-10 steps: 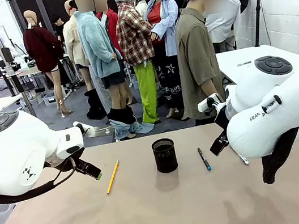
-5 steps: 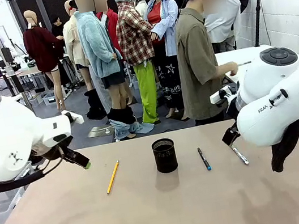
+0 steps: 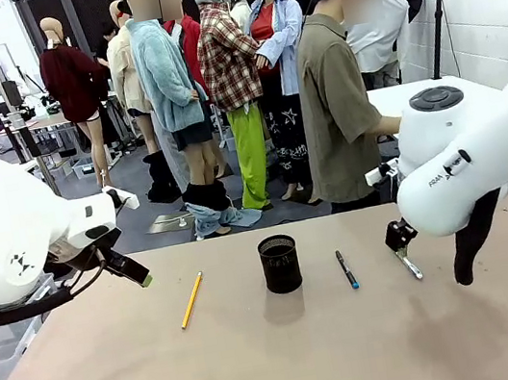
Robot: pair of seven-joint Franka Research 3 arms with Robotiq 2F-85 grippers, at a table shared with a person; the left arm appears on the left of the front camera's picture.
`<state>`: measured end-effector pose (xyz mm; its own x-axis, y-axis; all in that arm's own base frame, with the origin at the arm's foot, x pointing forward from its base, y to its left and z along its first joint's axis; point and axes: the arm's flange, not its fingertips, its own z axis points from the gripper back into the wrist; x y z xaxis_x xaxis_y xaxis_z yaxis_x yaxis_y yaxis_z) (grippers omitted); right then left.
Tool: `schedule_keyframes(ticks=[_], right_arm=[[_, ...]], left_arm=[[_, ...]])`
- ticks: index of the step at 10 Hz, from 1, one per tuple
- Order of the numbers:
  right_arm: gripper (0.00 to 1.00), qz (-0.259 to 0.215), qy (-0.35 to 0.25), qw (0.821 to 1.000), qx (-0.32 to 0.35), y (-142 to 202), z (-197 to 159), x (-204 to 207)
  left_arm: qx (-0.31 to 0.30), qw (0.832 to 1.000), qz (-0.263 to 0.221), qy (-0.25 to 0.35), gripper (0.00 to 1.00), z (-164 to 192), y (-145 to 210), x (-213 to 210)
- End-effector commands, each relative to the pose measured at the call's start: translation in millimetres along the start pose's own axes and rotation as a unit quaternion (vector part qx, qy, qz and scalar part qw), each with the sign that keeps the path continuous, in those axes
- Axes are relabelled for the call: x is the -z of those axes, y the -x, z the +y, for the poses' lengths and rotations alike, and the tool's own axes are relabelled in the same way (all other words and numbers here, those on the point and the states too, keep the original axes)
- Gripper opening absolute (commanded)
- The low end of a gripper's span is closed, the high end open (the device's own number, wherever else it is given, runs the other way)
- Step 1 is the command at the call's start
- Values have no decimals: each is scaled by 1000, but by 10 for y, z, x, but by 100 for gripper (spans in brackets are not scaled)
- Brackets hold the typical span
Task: Place the pens into the pen holder.
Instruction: Pick up a writing instrument from the table and place it into the Pen holder.
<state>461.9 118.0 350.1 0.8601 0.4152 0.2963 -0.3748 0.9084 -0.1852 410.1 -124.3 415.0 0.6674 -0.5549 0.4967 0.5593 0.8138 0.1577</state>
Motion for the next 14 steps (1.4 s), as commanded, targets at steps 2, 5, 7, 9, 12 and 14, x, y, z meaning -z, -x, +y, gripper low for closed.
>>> schedule_keyframes(ticks=[2, 5, 7, 9, 12, 14], right_arm=[[100, 49, 3, 998, 39, -235, 62, 275], [100, 53, -18, 996, 72, -287, -10, 378], [100, 75, -9, 993, 87, -301, -12, 429], [100, 53, -15, 997, 58, -232, -48, 388], [100, 69, -27, 995, 67, -367, -68, 514], [100, 75, -32, 994, 69, -456, -45, 537]], left_arm=[[-5, 1000, -4, -7, 100, -1, -9, 17], [-5, 1000, -4, -7, 100, -1, -9, 17], [-5, 1000, -4, -7, 100, -1, -9, 17], [-5, 1000, -4, -7, 100, -1, -9, 17], [-5, 1000, -4, -7, 100, -1, -9, 17], [-5, 1000, -4, -7, 100, -1, -9, 17]])
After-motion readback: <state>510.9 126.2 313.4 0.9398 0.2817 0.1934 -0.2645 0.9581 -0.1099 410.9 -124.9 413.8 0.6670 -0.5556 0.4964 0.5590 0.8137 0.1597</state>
